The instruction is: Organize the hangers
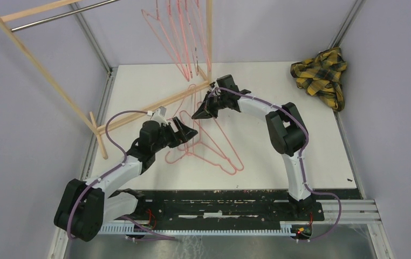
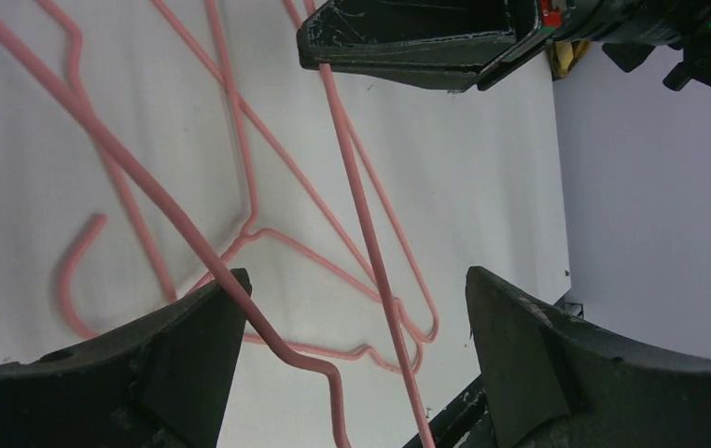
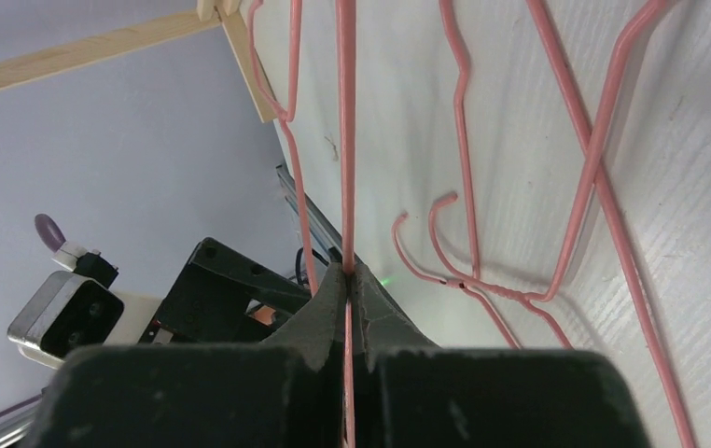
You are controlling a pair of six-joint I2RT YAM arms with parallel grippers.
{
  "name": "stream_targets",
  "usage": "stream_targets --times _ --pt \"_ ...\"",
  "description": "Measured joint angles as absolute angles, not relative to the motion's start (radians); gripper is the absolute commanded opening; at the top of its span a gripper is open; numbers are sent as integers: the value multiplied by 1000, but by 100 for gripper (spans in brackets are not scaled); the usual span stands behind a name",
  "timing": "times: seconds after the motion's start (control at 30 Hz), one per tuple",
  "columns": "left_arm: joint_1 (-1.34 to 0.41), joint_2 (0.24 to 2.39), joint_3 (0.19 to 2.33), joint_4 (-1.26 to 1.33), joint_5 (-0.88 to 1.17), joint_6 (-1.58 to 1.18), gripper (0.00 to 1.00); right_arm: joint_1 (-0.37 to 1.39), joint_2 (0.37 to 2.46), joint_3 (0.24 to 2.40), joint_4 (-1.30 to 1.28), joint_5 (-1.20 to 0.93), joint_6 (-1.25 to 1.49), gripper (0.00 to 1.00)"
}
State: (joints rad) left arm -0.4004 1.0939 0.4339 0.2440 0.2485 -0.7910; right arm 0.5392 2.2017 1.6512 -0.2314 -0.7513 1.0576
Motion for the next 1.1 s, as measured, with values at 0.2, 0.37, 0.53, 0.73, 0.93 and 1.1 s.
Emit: stream_targets --times 0.2,0.37,0.53,0.73,0.93,1.1 --pt "-398 1168 434 374 340 -825 68 537 2202 1651 -171 -766 1123 1" --pt "-395 1208 435 453 400 -848 43 536 2202 1670 -108 -779 1191 1" --pt "-393 1218 441 522 438 -863 3 538 2203 1691 -57 -792 1222 1" --pt "-362 1220 439 469 433 -886 3 529 2201 1695 -54 -810 1203 12" --pt "-351 1087 490 125 400 -811 3 534 2166 1693 -262 -782 1055 59" --pt "-346 982 702 -254 152 -661 3 513 2107 1690 -497 -681 872 100"
